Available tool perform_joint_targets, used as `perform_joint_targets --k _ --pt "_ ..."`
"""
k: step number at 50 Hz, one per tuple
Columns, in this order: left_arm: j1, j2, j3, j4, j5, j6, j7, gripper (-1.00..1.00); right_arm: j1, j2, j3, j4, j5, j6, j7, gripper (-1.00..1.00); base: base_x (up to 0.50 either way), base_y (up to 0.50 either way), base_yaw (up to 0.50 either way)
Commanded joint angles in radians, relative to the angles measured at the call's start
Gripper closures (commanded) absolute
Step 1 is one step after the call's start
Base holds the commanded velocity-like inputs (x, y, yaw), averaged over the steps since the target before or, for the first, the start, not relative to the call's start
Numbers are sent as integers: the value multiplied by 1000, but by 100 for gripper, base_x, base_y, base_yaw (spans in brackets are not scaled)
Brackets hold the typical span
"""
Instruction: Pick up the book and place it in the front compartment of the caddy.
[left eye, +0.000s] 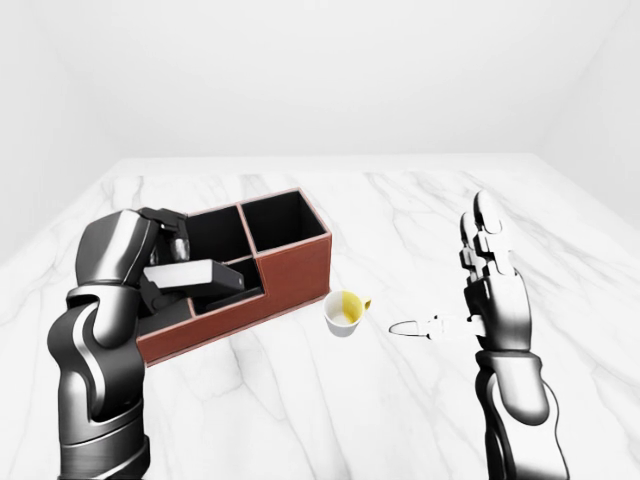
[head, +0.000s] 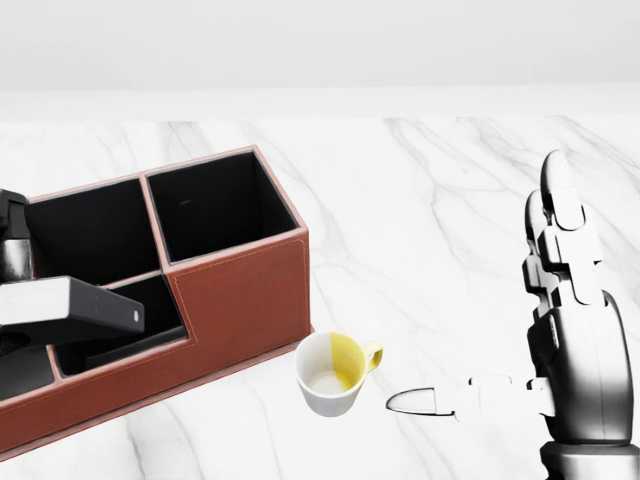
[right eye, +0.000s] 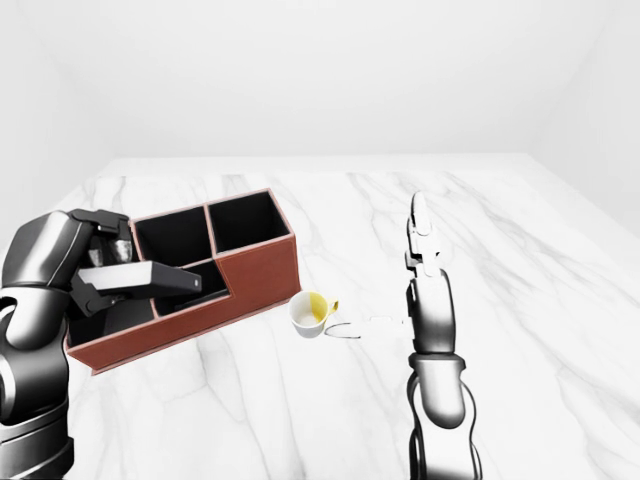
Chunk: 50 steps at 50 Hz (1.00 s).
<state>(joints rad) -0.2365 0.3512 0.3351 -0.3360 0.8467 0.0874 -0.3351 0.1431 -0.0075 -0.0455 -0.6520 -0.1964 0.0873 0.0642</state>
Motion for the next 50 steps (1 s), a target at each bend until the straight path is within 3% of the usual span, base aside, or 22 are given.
perform_joint_targets --k 1,10,33,35,50 --pt "-123 49 -42 95 41 0 56 100 0 1 -3 -9 -3 0 1 -100 0 0 0" --pt "-203 66 -71 175 91 0 102 100 1 -1 -12 -7 -3 0 2 -100 0 0 0" --pt "-253 56 -106 204 153 0 117 100 6 1 -22 -17 -2 0 8 -100 0 0 0" --pt "-255 64 -115 228 208 0 143 100 8 1 -27 -15 1 0 9 -100 0 0 0" --pt "-264 69 -105 229 213 0 140 100 9 3 -26 -14 0 0 9 -100 0 0 0"
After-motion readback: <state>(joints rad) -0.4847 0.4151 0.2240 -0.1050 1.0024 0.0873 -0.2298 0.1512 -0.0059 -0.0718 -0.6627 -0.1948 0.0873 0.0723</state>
